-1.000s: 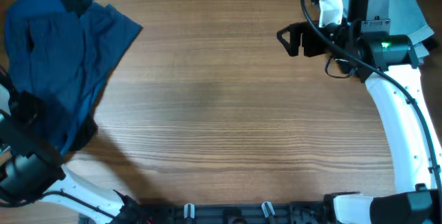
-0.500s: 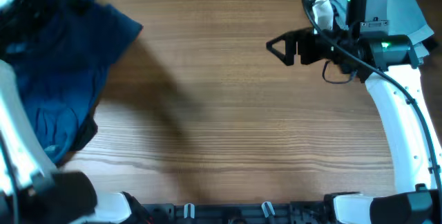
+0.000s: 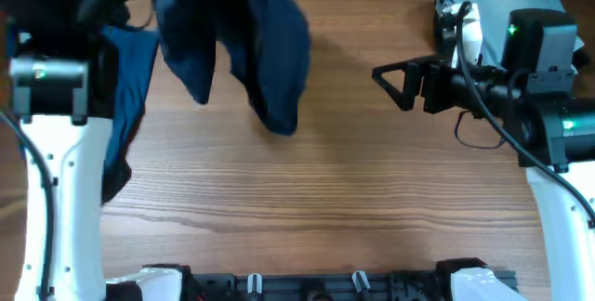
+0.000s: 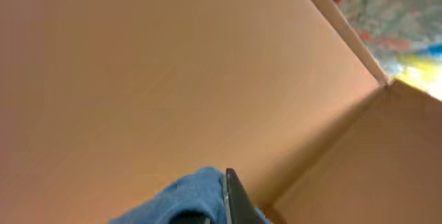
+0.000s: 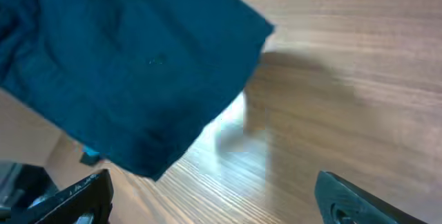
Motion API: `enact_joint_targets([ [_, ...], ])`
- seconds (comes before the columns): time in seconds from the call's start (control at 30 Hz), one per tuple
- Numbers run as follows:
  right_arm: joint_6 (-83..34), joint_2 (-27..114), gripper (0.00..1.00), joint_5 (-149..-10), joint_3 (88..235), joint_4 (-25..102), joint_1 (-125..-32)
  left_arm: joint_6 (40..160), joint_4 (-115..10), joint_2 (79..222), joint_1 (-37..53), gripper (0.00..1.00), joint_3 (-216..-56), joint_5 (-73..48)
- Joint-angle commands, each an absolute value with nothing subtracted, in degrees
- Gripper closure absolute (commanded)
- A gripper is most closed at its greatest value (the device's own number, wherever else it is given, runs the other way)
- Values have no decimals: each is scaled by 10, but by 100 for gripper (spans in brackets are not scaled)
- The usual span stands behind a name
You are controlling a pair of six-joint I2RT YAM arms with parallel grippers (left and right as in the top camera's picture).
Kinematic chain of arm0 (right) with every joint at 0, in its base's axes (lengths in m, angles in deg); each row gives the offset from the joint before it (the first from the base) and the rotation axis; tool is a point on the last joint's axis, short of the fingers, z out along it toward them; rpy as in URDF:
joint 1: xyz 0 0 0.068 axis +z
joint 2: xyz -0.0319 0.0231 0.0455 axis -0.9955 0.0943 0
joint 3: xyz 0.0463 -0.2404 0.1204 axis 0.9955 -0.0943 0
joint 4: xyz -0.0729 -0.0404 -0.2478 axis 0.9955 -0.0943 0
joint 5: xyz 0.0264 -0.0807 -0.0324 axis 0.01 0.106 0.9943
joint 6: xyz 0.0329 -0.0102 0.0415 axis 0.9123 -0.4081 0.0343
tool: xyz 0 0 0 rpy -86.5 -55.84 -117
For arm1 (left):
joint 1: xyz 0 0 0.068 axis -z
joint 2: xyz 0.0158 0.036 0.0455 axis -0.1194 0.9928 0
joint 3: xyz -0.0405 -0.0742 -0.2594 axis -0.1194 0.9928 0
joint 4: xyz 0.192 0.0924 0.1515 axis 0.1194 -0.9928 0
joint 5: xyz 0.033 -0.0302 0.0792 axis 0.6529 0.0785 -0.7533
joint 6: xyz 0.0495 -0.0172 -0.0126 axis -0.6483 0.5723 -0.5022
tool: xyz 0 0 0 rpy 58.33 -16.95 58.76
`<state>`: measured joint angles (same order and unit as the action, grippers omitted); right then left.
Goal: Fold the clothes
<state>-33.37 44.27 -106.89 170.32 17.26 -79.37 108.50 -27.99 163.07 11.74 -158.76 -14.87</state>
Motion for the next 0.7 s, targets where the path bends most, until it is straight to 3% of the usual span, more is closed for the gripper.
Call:
enact_joint_targets([
  [0.0,-325,447,6,-1057,1707,200,-761,1098,-238,1626,181,96,-1598,-323],
  [0.23,-230,454,9,-1059,1614,379,-684,1097,-181,1625,238,96,-1598,-414],
  [0.37,-273,490,11,-1071,1553,490,-649,1098,-188,1625,239,96,-1598,-415],
  [0.67,-243,586,17,-1088,1549,552,-585,1097,-213,1619,240,96,-1598,-414],
])
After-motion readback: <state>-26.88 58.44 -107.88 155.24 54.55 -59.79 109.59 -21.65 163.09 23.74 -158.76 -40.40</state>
